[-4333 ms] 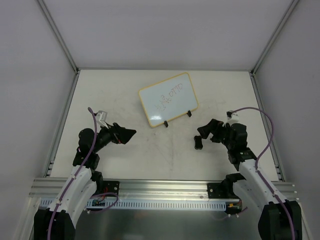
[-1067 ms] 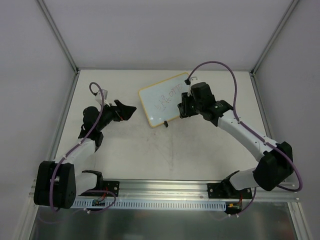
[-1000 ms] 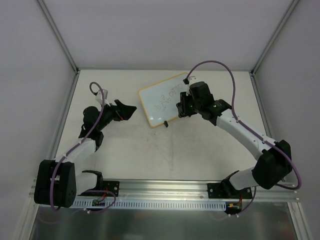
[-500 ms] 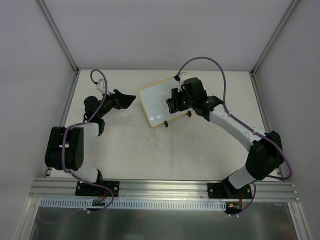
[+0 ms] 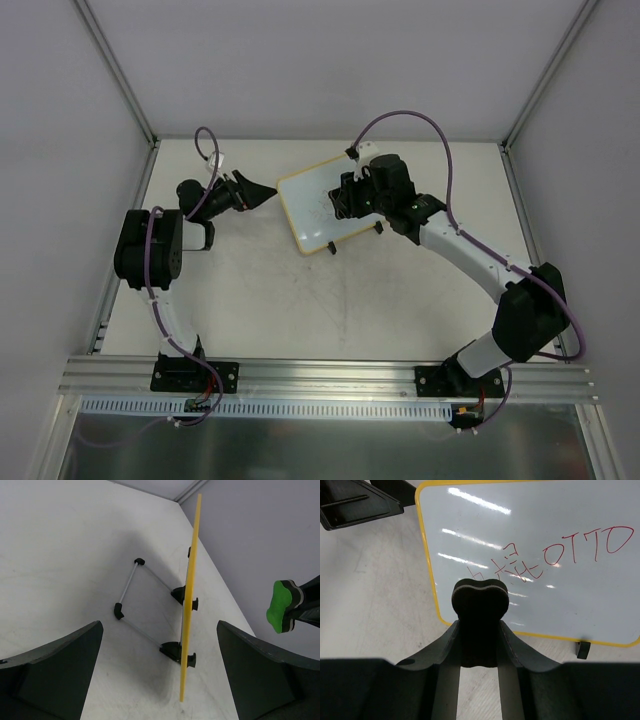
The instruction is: Erase the whiteboard
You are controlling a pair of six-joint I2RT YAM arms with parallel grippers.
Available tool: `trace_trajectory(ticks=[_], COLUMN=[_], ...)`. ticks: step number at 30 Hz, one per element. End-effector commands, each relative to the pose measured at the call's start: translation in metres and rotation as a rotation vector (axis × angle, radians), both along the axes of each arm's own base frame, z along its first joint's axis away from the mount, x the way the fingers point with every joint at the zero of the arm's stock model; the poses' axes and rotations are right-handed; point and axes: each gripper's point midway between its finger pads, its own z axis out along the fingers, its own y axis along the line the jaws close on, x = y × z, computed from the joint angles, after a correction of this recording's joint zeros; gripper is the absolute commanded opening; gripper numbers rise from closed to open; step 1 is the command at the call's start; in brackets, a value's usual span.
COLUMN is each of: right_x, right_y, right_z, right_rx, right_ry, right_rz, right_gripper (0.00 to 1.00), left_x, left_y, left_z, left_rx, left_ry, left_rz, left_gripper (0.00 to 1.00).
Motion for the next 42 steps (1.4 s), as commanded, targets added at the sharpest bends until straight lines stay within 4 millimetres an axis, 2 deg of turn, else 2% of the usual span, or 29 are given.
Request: trace_trajectory(ticks=[1, 5, 6, 9, 19, 25, 30, 34, 35, 36, 42], right_x=[0.005, 0.004, 0.005, 0.008, 0.012, 0.013, 0.015, 0.017, 0.017, 0.018, 0.02], right_y=[-0.001, -0.001, -0.001, 0.001, 0.006, 0.002, 0.003, 0.004, 0.005, 0.005, 0.009], right_z=[0.029, 0.025, 0.025, 0.023, 0.015, 0.006, 0.001, -0.002, -0.003, -0.004, -0.02], right_rx=[0.028, 0.026, 0.026, 0.021, 0.026, 0.004, -0.001, -0.004, -0.004, -0.004, -0.017], right_ry=[-0.102, -0.096, -0.097, -0.098, -0.075, -0.081, -0.081, -0.076, -0.074, -0.071, -0.045], right_rz=[-0.003, -0.003, -0.005, -0.003, -0.001, -0.01, -0.014, -0.015, -0.013, -0.014, -0.005], right_gripper=[0.0, 0.0, 0.0, 0.0, 0.0, 0.0, 0.0, 0.0, 0.0, 0.0, 0.0], left_x=[0.001, 0.007, 0.004, 0.001, -0.009, -0.007, -0.008, -0.011, -0.011, -0.011, -0.014], left_y=[-0.008, -0.015, -0.028, -0.041, -0.053, -0.057, -0.059, -0.063, -0.065, -0.065, -0.068], left_z=[0.054, 0.049, 0.048, 0.044, 0.045, 0.032, 0.022, 0.022, 0.022, 0.021, 0.021], left_rx=[0.021, 0.044, 0.047, 0.057, 0.071, 0.071, 0.087, 0.093, 0.092, 0.091, 0.092], left_ry=[-0.323, -0.363, -0.38, -0.413, -0.472, -0.452, -0.457, -0.474, -0.473, -0.47, -0.473], left_rz=[-0.081, -0.134, -0.169, -0.228, -0.247, -0.246, -0.256, -0.267, -0.272, -0.274, -0.272], left_gripper=[0.99, 0.99, 0.99, 0.99, 0.99, 0.9, 0.88, 0.69, 0.61, 0.57, 0.51])
